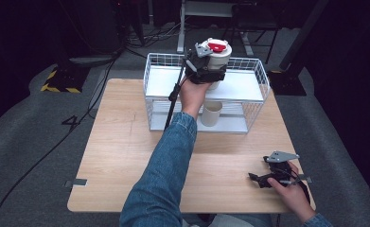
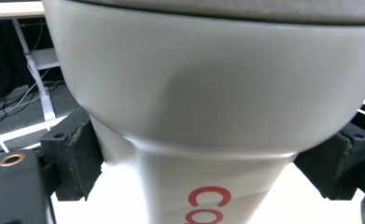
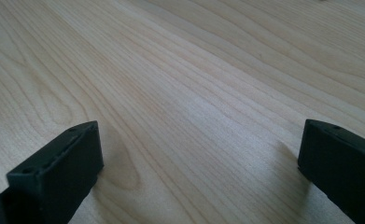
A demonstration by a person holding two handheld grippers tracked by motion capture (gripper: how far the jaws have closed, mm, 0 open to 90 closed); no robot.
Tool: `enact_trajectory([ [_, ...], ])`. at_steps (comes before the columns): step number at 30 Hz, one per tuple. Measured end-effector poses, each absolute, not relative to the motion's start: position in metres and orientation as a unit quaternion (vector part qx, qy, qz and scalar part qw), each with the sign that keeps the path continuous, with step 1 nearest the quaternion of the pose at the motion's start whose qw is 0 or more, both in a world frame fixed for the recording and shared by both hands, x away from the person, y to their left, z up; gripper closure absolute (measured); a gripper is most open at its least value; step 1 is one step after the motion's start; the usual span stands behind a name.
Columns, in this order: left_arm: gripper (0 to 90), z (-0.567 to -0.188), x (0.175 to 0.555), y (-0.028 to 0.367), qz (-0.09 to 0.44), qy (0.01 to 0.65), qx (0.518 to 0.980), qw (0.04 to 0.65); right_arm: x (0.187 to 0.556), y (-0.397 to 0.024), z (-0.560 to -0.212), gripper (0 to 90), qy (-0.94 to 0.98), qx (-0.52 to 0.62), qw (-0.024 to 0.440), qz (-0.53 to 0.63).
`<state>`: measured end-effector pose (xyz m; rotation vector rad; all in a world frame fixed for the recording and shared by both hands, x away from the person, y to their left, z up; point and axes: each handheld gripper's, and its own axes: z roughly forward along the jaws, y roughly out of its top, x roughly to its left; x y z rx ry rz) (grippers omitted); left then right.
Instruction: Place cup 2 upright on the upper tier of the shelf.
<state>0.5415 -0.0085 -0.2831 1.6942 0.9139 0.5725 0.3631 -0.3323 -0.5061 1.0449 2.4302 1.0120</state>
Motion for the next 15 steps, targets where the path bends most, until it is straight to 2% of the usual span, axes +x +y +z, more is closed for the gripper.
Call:
enact_trajectory([
  [15,12.6,-0.2851,0.5388,-0.0074,0.241,0.389,0.707,0.539,0.3631,-0.3323,-0.5061,0.1,0.848,0.364,0.154,0.353],
])
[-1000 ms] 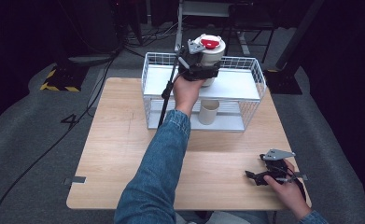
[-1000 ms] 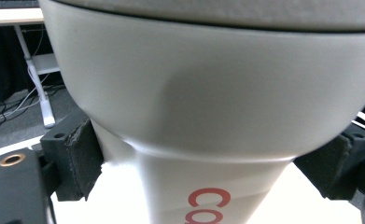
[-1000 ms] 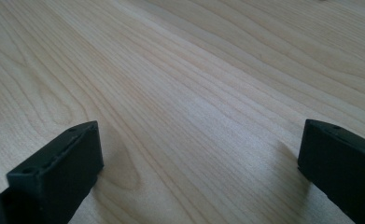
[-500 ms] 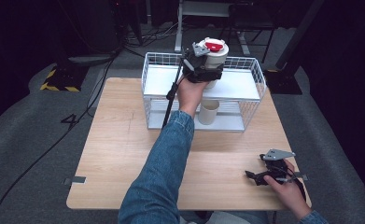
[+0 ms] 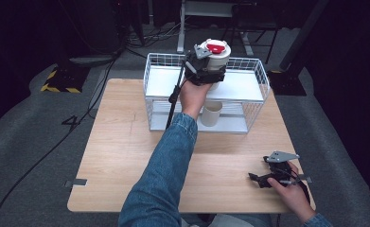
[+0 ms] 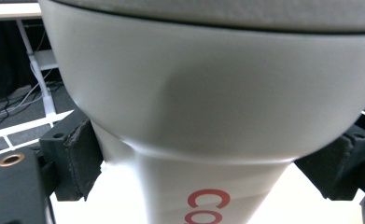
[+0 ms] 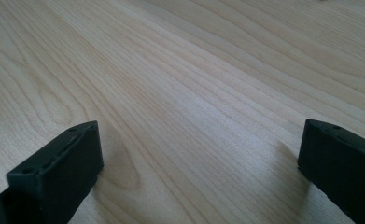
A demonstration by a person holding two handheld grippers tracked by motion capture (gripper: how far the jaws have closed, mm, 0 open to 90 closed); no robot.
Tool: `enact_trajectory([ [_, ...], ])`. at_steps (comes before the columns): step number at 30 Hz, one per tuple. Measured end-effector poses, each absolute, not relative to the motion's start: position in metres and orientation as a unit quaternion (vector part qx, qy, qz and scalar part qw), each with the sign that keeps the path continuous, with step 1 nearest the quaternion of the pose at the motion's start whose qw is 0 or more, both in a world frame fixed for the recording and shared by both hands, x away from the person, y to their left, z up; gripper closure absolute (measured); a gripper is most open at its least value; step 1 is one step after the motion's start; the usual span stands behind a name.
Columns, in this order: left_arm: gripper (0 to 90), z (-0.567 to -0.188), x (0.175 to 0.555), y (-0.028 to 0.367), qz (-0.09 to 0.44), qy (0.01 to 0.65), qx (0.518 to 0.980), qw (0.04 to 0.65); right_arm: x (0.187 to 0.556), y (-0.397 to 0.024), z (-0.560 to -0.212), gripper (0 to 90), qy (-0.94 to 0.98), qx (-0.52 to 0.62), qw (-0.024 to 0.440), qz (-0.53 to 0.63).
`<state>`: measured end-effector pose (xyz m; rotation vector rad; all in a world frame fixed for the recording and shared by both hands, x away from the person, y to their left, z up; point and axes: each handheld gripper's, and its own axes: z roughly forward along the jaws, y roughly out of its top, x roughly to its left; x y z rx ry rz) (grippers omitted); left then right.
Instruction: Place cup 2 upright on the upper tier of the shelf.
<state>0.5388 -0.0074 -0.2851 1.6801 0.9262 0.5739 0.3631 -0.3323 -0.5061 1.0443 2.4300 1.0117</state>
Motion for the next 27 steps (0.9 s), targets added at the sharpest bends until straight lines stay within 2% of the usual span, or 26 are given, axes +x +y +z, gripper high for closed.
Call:
enact_trajectory([
  [4,11.2,-0.285,0.539,-0.007,0.245,0.387,0.708,0.538,0.363,-0.332,-0.506,0.1,0.848,0.364,0.154,0.353],
  [7,6.1,-0.286,0.539,-0.006,0.248,0.393,0.704,0.537,0.363,-0.332,-0.506,0.1,0.848,0.364,0.154,0.353],
  [8,1.7,-0.286,0.539,-0.004,0.246,0.399,0.701,0.537,0.363,-0.332,-0.506,0.1,0.848,0.364,0.154,0.353],
  [10,0.1,-0.286,0.539,-0.004,0.245,0.400,0.701,0.537,0.363,-0.332,-0.506,0.2,0.848,0.365,0.154,0.353],
  [27,0.0,-0.266,0.507,0.020,0.235,0.377,0.711,0.545,0.363,-0.332,-0.506,0.1,0.848,0.363,0.155,0.353],
])
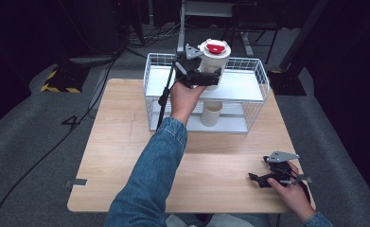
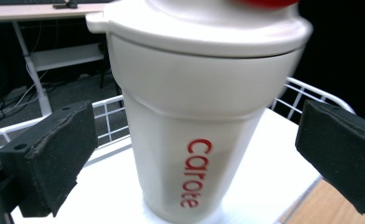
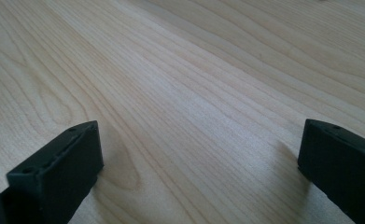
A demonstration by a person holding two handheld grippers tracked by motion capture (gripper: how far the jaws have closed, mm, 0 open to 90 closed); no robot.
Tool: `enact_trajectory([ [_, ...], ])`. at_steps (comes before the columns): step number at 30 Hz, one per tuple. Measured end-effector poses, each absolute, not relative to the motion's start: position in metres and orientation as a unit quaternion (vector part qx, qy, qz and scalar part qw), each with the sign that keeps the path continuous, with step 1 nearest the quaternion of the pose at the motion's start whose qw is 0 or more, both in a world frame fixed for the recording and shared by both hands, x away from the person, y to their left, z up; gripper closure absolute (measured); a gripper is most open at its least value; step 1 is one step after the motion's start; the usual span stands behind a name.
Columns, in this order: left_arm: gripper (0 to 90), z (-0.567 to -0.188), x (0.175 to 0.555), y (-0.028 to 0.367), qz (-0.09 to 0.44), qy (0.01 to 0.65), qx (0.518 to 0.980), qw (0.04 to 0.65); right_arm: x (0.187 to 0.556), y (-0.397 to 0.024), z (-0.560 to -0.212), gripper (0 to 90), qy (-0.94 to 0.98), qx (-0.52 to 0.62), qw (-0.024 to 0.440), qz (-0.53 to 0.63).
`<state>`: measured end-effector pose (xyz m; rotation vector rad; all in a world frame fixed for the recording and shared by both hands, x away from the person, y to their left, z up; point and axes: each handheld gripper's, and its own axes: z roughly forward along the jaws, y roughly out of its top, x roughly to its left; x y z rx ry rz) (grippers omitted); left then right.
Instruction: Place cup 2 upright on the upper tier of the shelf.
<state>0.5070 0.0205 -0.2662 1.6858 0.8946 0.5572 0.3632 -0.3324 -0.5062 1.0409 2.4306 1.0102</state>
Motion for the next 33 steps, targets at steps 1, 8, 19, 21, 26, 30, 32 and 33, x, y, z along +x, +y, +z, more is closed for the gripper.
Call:
enact_trajectory([
  [1,0.0,-0.262,0.500,0.024,0.236,0.372,0.711,0.549,0.363,-0.332,-0.506,0.2,0.848,0.363,0.155,0.353],
  [8,0.0,-0.253,0.474,0.038,0.223,0.361,0.700,0.575,0.363,-0.332,-0.506,0.1,0.849,0.363,0.154,0.353],
  [19,0.0,-0.250,0.430,0.056,0.226,0.337,0.714,0.571,0.365,-0.333,-0.506,0.3,0.852,0.355,0.149,0.354],
  [21,0.3,-0.251,0.423,0.062,0.226,0.332,0.712,0.576,0.365,-0.333,-0.506,0.3,0.852,0.355,0.149,0.354],
  [26,0.6,-0.256,0.406,0.078,0.229,0.333,0.713,0.573,0.366,-0.333,-0.506,0.3,0.854,0.352,0.148,0.355],
  [30,0.7,-0.258,0.392,0.090,0.237,0.332,0.714,0.569,0.369,-0.333,-0.506,0.3,0.855,0.349,0.146,0.356],
  [32,0.9,-0.258,0.389,0.092,0.238,0.332,0.714,0.569,0.369,-0.333,-0.506,0.3,0.855,0.347,0.147,0.355],
  [33,0.9,-0.259,0.386,0.095,0.239,0.332,0.715,0.568,0.370,-0.332,-0.506,0.2,0.855,0.348,0.146,0.355],
])
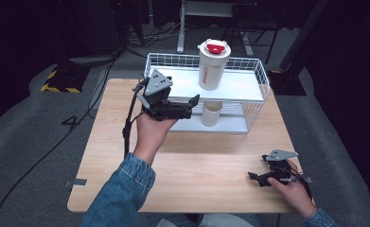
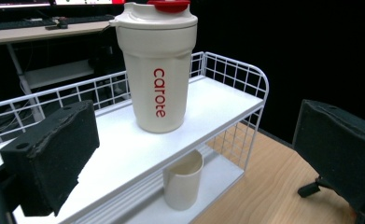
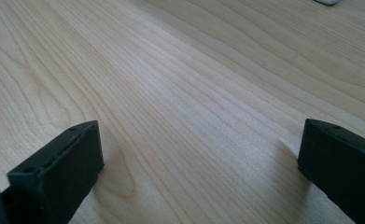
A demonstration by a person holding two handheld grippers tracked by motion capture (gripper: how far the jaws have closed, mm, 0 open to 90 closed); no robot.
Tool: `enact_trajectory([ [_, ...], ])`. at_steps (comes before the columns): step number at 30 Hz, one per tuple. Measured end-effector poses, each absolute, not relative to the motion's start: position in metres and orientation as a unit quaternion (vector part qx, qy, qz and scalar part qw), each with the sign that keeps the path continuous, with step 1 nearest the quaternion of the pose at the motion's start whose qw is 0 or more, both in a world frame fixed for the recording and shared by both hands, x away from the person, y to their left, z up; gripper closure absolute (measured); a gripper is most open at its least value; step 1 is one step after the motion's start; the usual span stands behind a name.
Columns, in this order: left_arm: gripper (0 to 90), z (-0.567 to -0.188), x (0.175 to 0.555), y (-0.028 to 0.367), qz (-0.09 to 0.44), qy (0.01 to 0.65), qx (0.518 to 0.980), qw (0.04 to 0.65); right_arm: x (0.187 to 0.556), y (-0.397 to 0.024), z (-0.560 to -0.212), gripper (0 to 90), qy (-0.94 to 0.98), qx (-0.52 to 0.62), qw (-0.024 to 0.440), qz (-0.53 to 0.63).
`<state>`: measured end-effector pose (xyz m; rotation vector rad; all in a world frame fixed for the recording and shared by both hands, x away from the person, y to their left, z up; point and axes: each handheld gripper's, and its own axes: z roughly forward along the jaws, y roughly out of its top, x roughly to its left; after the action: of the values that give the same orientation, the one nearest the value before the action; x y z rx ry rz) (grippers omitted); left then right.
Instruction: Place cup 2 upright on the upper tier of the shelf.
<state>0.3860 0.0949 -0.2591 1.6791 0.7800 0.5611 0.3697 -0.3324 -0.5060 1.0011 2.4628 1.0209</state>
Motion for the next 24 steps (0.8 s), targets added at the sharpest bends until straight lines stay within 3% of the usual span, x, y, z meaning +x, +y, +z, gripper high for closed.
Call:
enact_trajectory([
  [13,1.5,-0.280,0.354,0.121,0.232,0.319,0.740,0.545,0.371,-0.331,-0.506,0.1,0.856,0.346,0.147,0.355],
  [24,1.4,-0.316,0.336,0.152,0.216,0.344,0.747,0.526,0.371,-0.331,-0.506,0.1,0.855,0.348,0.147,0.355],
])
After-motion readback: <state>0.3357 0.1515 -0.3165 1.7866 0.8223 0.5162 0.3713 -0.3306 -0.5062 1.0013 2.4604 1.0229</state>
